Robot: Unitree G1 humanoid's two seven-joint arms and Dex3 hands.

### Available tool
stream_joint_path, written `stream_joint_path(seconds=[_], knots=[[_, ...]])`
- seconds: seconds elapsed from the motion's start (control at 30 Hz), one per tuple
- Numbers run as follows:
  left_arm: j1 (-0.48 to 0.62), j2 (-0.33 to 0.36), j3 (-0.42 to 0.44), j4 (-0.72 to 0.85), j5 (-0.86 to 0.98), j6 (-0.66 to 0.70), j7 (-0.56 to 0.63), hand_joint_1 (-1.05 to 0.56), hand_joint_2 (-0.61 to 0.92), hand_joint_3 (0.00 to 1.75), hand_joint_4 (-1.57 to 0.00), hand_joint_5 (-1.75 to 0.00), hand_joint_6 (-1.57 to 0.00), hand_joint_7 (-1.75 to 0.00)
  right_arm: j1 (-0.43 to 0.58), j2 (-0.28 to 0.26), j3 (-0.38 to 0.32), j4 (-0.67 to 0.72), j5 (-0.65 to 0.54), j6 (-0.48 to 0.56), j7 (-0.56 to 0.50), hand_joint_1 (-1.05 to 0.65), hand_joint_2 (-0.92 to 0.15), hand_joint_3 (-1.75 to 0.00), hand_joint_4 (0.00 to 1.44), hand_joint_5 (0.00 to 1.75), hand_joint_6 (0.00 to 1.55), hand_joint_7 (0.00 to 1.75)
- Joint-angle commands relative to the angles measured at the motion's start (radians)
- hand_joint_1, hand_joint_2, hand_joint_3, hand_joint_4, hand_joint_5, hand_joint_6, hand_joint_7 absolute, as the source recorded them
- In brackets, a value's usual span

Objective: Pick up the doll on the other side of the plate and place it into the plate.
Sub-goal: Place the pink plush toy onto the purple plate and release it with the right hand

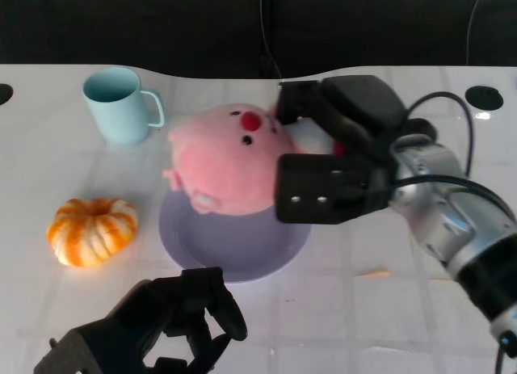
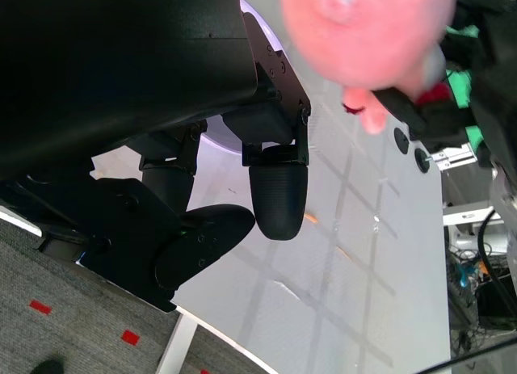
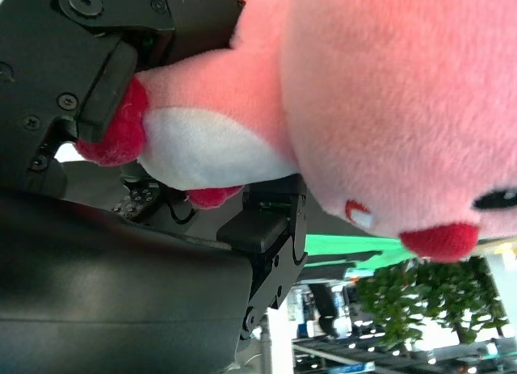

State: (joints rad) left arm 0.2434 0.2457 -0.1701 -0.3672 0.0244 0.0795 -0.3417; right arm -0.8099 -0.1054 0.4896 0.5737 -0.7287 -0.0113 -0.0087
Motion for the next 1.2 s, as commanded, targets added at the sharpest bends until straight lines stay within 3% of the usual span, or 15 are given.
stream_joint_path(seconds=[0.03,0.23,0.3,0.4,0.43,0.5,0.53,0.57,0.63,0.7,0.9,1.13,1.2], knots=[[-0.004,0.004,0.003,0.0,0.002,-0.004,0.006,-0.15,0.51,1.11,-0.64,-1.75,-0.65,-1.45,-0.041,0.027,0.012,0.049,0.005,-0.019,-0.014,-0.25,-0.51,-0.98,0.89,1.75,0.82,1.5],[-0.004,0.001,-0.002,-0.013,0.012,0.011,0.009,-0.15,0.5,1.13,-0.62,-1.75,-0.63,-1.46,-0.059,0.08,0.025,0.098,0.014,-0.033,-0.007,-0.24,-0.55,-0.95,0.9,1.75,0.8,1.47],[-0.004,-0.002,-0.002,-0.01,0.009,0.009,0.008,-0.15,0.5,1.13,-0.62,-1.75,-0.63,-1.46,-0.058,0.09,0.024,0.099,0.022,-0.034,-0.002,-0.21,-0.51,-0.93,0.9,1.75,0.79,1.53],[-0.005,-0.003,0.001,-0.007,0.005,0.006,0.006,-0.16,0.5,1.12,-0.61,-1.75,-0.63,-1.46,-0.057,0.091,0.016,0.092,0.046,-0.025,0.039,-0.24,-0.67,-0.39,0.86,1.62,1.01,0.7],[-0.005,-0.002,0.002,-0.007,0.005,0.008,0.005,-0.15,0.5,1.12,-0.61,-1.75,-0.63,-1.46,-0.057,0.088,0.015,0.088,0.054,-0.018,0.064,-0.25,-0.76,-0.22,0.86,1.5,1.04,0.41],[-0.005,0.0,0.003,-0.009,0.006,0.007,0.004,-0.16,0.5,1.12,-0.61,-1.75,-0.63,-1.46,-0.06,0.081,0.021,0.084,0.059,-0.009,0.106,-0.28,-0.83,-0.12,0.81,1.4,0.97,0.15],[-0.005,0.002,0.003,-0.009,0.008,0.005,0.004,-0.16,0.5,1.12,-0.61,-1.75,-0.63,-1.46,-0.063,0.073,0.031,0.082,0.053,-0.005,0.133,-0.34,-0.86,-0.1,0.74,1.24,0.86,0.08],[-0.005,0.003,0.004,-0.008,0.009,0.002,0.003,-0.16,0.5,1.11,-0.61,-1.75,-0.63,-1.46,-0.066,0.063,0.042,0.075,0.044,0.003,0.169,-0.41,-0.89,-0.09,0.67,1.02,0.74,0.04],[-0.005,0.006,0.005,-0.007,0.01,0.002,0.001,-0.16,0.51,1.11,-0.6,-1.75,-0.62,-1.46,-0.069,0.044,0.059,0.049,0.032,0.017,0.244,-0.6,-0.91,-0.15,0.32,0.49,0.43,0.01],[-0.004,0.008,0.005,-0.01,0.011,0.008,0.002,-0.16,0.51,1.11,-0.6,-1.75,-0.62,-1.46,-0.066,0.031,0.065,0.021,0.03,0.026,0.297,-0.72,-0.92,-0.19,0.15,0.28,0.26,0.0],[-0.005,0.003,0.004,-0.003,0.007,-0.002,0.005,-0.15,0.51,1.12,-0.6,-1.75,-0.63,-1.46,-0.054,-0.013,0.071,-0.052,0.039,0.011,0.389,-0.88,-0.92,-0.25,0.04,0.17,0.14,0.0],[-0.006,0.002,0.004,0.0,0.003,-0.013,0.002,-0.16,0.51,1.11,-0.61,-1.75,-0.62,-1.46,-0.042,-0.043,0.066,-0.112,0.044,0.018,0.457,-0.92,-0.92,-0.23,0.04,0.17,0.13,0.0],[-0.003,-0.001,0.002,-0.01,0.005,-0.002,0.006,-0.16,0.51,1.1,-0.61,-1.75,-0.62,-1.46,0.01,-0.09,0.039,-0.199,0.059,-0.01,0.453,-0.89,-0.92,-0.22,0.09,0.19,0.17,0.02]])
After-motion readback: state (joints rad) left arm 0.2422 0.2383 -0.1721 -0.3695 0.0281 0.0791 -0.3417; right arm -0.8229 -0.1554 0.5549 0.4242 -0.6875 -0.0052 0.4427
